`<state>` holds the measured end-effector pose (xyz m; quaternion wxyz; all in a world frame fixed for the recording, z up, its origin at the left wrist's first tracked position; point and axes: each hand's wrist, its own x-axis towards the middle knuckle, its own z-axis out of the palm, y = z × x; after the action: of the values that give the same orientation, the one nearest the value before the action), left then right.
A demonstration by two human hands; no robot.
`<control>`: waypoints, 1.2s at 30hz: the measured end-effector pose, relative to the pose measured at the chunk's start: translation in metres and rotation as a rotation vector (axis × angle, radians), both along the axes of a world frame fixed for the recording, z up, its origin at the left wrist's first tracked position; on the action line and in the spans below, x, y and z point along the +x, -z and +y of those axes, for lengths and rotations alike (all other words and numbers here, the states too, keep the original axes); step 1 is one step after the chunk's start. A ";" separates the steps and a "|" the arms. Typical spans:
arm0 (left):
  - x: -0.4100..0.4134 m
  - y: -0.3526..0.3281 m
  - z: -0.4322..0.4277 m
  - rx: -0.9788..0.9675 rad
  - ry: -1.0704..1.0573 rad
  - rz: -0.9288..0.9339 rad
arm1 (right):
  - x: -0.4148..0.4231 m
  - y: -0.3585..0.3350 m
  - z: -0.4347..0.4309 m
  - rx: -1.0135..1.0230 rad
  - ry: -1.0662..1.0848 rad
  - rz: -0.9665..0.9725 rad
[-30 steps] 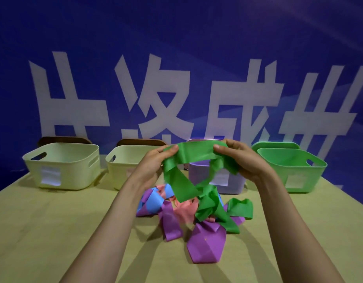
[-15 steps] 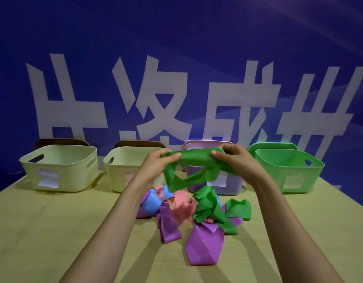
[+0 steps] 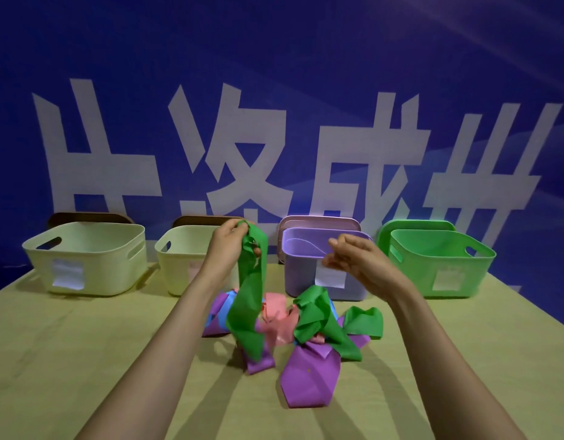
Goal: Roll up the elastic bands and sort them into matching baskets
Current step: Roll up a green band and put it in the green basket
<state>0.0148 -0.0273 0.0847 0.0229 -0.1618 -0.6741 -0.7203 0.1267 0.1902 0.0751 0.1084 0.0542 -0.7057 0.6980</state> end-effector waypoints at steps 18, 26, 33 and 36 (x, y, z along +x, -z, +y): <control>0.020 -0.016 -0.008 0.369 0.260 -0.141 | -0.035 0.047 -0.061 0.204 0.174 -0.075; -0.004 0.019 -0.025 -0.039 -0.085 -0.002 | -0.002 0.008 -0.034 -0.160 0.002 -0.170; 0.003 0.029 -0.025 0.344 0.110 -0.320 | 0.010 0.034 -0.005 -0.606 -0.507 0.057; 0.004 0.033 -0.023 0.358 0.132 -0.333 | 0.007 0.035 -0.013 -0.581 -0.416 0.082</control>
<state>0.0188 -0.0499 0.0518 -0.1076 -0.0779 -0.5183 -0.8448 0.1341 0.1775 0.0398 0.0031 0.1913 -0.4467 0.8740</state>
